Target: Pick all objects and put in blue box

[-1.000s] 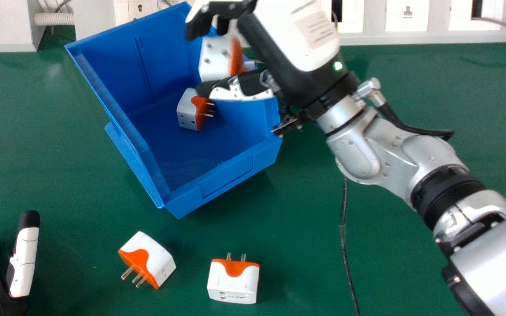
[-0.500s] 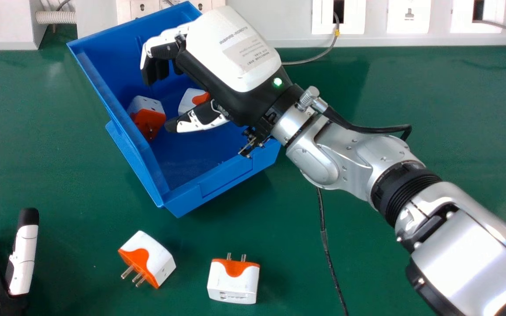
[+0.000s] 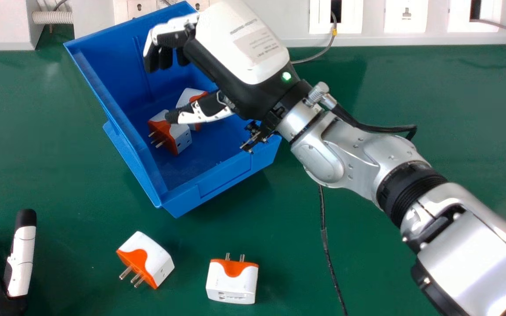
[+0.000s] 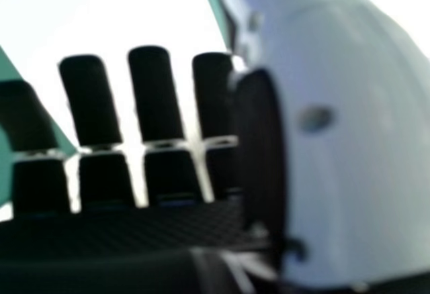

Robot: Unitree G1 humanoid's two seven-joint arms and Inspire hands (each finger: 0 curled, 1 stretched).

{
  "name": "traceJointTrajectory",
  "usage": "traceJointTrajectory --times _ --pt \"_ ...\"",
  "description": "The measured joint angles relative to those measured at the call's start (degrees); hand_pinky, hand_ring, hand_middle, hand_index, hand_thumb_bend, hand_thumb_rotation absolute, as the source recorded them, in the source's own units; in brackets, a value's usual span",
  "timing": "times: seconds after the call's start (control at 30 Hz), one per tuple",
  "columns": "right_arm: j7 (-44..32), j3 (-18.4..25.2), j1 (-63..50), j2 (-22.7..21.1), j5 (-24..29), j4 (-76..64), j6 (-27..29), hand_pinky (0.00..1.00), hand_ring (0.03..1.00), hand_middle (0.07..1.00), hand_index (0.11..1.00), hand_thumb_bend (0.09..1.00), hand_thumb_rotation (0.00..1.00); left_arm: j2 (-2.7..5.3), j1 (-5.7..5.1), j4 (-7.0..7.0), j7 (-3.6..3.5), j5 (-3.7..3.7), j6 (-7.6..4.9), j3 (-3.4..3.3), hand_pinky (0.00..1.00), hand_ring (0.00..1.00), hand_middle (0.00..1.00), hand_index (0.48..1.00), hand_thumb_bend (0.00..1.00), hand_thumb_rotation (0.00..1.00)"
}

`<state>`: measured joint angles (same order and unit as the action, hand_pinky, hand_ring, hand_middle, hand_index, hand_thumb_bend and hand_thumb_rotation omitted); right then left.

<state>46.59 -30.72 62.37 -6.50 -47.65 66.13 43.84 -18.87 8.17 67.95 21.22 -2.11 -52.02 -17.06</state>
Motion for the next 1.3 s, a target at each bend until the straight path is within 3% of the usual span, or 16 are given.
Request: traceJointTrajectory --times 0.33,0.53,0.73,0.97,1.1,1.13,1.2,1.27,1.3 --pt "8.1 8.6 -21.3 -5.7 4.8 -17.1 3.0 0.3 0.425 0.542 0.488 0.493 0.0 -0.32 -1.17 -0.62 0.02 -0.08 -0.01 0.01 1.0 0.98 0.97 1.0 0.93 0.94" --pt "6.9 10.0 -34.6 -7.3 5.8 -23.8 5.2 0.3 0.427 0.555 0.493 0.491 0.0 -0.43 -1.74 -1.02 -0.49 -0.06 0.03 -0.06 0.99 0.98 0.96 1.0 0.95 0.94" --pt "5.9 10.0 -44.6 -7.8 6.2 -25.8 9.4 0.31 0.43 0.552 0.498 0.493 0.0 -0.56 -2.57 -1.43 -0.29 -0.21 0.05 0.12 0.98 0.97 0.96 1.0 0.96 0.95" --pt "-5.0 8.3 -50.3 -8.6 7.9 -26.6 13.5 0.33 0.437 0.534 0.496 0.496 0.0 -0.58 -3.18 -1.83 -0.25 -0.2 0.1 0.18 0.98 0.97 0.96 1.0 0.98 0.95" --pt "-13.9 7.7 -51.9 -10.1 9.9 -26.9 13.9 0.36 0.466 0.517 0.521 0.502 0.0 -0.58 -3.51 -2.09 0.2 -0.24 0.09 0.36 0.98 0.98 0.96 1.0 0.97 0.95" --pt "-17.5 7.3 -51.9 -11.3 10.1 -27.0 13.9 0.43 0.53 0.558 0.573 0.557 0.03 -0.58 -3.54 -2.15 0.24 -0.25 0.1 0.44 0.98 0.98 0.97 1.0 0.97 0.95" --pt "-22.2 6.9 -51.9 -12.6 11.0 -27.4 13.3 0.6 0.704 0.758 0.761 0.75 0.24 -0.6 -3.65 -2.17 0.33 -0.28 0.07 0.54 0.98 0.97 0.96 1.0 0.96 0.96" --pt "-26.3 6.5 -51.9 -13.7 11.1 -28.2 12.4 0.71 0.841 0.887 0.873 0.891 0.44 -0.59 -3.68 -2.17 0.35 -0.25 0.08 0.58 0.98 0.97 0.96 1.0 0.97 0.95" --pt "-27.4 6.4 -51.9 -13.9 11.0 -28.5 11.9 0.74 0.873 0.915 0.896 0.92 0.48 -0.59 -3.69 -2.16 0.33 -0.23 0.08 0.58 0.98 0.97 0.96 1.0 0.97 0.95"
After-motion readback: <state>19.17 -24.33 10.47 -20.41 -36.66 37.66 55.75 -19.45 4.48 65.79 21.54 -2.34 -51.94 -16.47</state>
